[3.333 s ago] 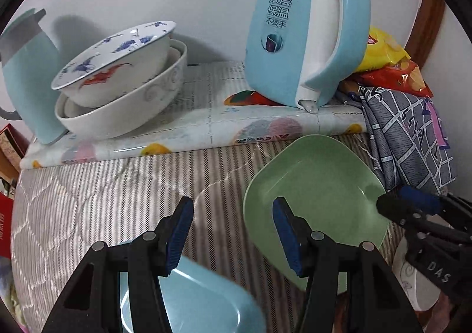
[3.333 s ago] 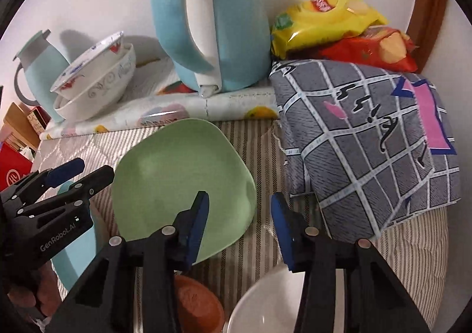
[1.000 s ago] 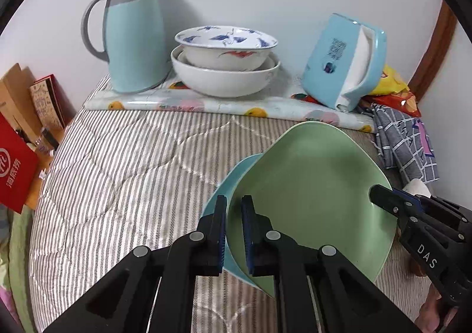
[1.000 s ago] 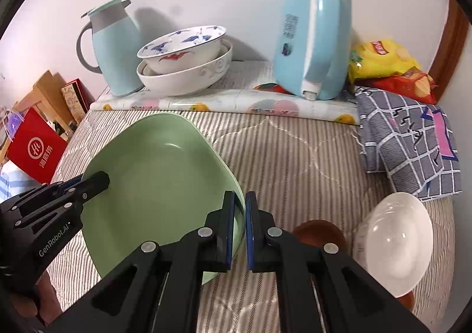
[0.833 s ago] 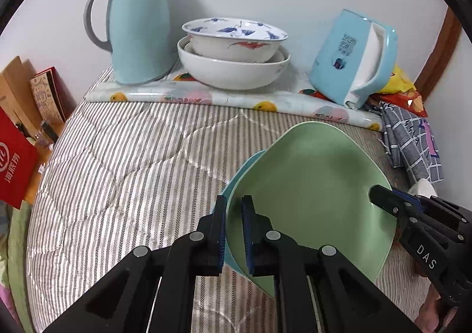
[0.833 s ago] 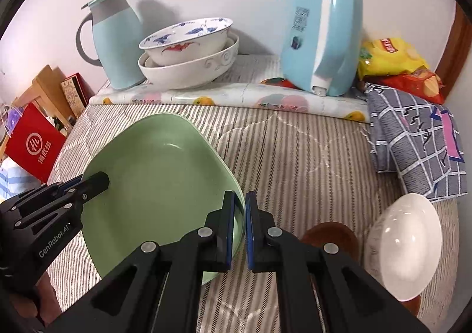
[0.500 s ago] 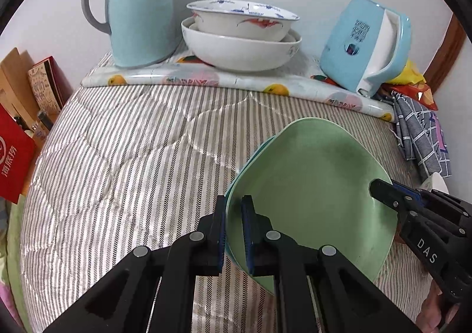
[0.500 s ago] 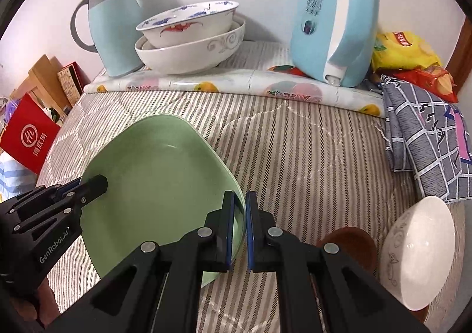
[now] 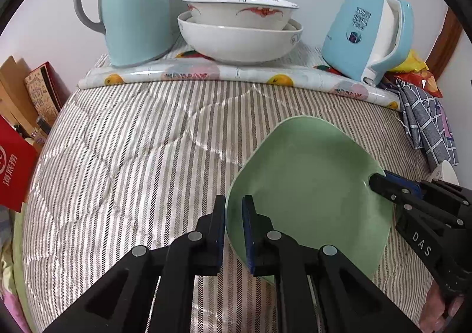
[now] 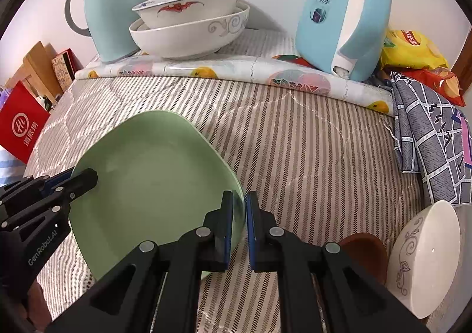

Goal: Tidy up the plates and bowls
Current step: 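Lower the pale-green plate onto the light-blue plate and open both grippers, then move both grippers toward the two small brown bowls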

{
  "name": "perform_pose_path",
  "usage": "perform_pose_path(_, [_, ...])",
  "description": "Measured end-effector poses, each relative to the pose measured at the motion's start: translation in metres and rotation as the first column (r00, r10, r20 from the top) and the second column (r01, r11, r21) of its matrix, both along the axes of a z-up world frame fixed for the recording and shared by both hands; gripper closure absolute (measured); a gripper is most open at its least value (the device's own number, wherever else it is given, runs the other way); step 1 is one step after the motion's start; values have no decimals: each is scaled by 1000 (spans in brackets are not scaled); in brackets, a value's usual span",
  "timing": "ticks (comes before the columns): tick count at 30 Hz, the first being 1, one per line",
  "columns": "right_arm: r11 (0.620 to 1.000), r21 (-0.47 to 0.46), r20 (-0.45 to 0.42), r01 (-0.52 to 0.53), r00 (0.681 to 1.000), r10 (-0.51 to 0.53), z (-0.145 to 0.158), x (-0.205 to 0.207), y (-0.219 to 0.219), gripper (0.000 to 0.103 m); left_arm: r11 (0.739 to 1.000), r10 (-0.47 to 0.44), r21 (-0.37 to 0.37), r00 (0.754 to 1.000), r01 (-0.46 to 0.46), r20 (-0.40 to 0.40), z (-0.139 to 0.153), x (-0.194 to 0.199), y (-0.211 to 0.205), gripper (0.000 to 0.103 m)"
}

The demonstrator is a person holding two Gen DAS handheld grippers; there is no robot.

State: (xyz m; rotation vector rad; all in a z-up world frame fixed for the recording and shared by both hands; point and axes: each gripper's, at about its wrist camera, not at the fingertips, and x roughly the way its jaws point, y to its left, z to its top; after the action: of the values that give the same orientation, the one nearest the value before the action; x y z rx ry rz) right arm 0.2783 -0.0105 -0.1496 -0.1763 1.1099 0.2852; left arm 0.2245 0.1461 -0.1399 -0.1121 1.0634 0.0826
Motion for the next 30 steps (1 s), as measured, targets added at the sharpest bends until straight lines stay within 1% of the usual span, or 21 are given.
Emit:
perform_pose_path(2, [1000,-11,5,-1,1000,1,0,0,0,94,1000,3,0,1000,-3,-7,-1,0,0,79])
perform_pose_path(4, [1000,-8,3,-4,1000,4,0,-1,0,91,999,18,32,1000,-18,-6,1,-2,-1,49])
perform_pose_path(5, [1000,-8,3,-8,1000,8,1,-2,0,89,999,17,42,1000,-18,9,4,-4,-2,45])
perform_pose_path(7, [1000,-12,12,-12,1000,12,4,-5,0,80,999,5,45,999,-7,38,10,-7,-5,44])
perform_pose_path(12, [1000,7,33,-4,999,4,15,-15,-9,76,999,-1,52,999,-1,53,22,-10,-11,44])
perform_pose_path(16, [1000,19,67,15,998,-16,31,-27,-23,60,999,-10,44,997,7,76,35,-16,-21,44])
perform_pose_path(19, [999,35,98,37,994,-40,44,-37,-38,58,999,-27,36,996,23,88,42,-22,-33,44])
perform_pose_path(22, [995,54,130,82,987,-89,61,-50,-62,57,998,-48,41,993,43,109,54,-29,-50,44])
perform_pose_path(25, [990,73,170,125,976,-135,77,-65,-87,52,997,-70,36,990,66,123,63,-36,-69,44])
perform_pose_path(29, [979,95,205,180,959,-196,93,-84,-124,50,995,-99,37,986,94,137,72,-46,-96,44])
perform_pose_path(30, [976,103,207,192,956,-210,96,-88,-134,46,994,-106,37,984,102,141,74,-48,-103,44])
